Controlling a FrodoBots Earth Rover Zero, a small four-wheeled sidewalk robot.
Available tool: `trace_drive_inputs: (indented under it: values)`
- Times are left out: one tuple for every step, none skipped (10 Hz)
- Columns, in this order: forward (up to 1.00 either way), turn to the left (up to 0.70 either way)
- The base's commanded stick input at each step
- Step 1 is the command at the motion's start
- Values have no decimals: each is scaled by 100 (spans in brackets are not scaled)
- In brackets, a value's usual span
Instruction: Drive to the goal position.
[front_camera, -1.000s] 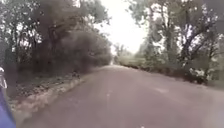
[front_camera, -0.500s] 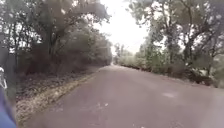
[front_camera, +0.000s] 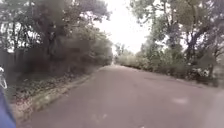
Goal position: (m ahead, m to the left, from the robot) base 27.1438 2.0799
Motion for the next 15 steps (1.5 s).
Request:
trace_drive_inputs:
  values:
    - [70,-1]
    - [70,-1]
    - [70,-1]
    - [70,-1]
    - [70,-1]
    - [70,-1]
    - [70,-1]
    - [70,-1]
    - [70,-1]
    - [70,-1]
    - [70,-1]
    - [70,-1]
    - [70,-1]
    - [70,-1]
    - [70,-1]
